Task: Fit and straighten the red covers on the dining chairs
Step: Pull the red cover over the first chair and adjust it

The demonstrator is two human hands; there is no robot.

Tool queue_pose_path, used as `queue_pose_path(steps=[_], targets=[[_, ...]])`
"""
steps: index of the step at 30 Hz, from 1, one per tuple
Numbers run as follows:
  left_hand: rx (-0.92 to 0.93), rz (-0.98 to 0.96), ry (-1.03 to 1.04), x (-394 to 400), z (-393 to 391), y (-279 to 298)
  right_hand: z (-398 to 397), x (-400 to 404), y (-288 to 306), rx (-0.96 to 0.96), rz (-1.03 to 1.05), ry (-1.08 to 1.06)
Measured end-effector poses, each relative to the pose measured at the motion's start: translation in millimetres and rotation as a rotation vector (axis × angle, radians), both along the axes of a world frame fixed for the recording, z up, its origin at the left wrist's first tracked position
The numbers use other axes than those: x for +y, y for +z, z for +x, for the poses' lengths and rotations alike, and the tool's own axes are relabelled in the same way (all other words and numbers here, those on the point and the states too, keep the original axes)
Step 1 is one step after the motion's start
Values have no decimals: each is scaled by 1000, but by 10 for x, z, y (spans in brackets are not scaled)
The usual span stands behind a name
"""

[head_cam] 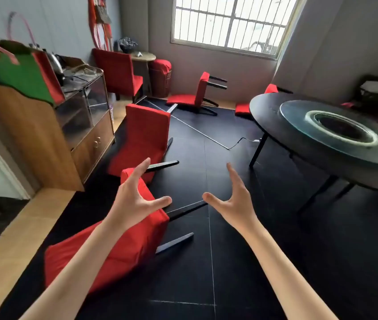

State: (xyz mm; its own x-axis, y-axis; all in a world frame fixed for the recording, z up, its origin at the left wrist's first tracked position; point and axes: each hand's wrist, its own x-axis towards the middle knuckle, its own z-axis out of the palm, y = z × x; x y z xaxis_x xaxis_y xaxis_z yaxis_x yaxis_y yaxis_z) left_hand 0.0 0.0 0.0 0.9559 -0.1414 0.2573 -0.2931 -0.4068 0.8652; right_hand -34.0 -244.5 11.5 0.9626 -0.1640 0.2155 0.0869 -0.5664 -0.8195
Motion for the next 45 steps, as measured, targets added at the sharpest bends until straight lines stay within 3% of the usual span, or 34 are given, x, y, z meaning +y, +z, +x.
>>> queue_pose_path(steps=[8,21,32,45], targets=[[27,10,212,341,-95,-214,321,314,-231,66,-26,187],[252,-37,540,1221,-261,-1123,822,1458,-1033,244,-60,543],[387,-64,622,2156,90,-1897,1301,2408,-1681,345,-55,527],[574,-115,824,2546,543,-3560,1754,3111,-3357,524,-65,547]])
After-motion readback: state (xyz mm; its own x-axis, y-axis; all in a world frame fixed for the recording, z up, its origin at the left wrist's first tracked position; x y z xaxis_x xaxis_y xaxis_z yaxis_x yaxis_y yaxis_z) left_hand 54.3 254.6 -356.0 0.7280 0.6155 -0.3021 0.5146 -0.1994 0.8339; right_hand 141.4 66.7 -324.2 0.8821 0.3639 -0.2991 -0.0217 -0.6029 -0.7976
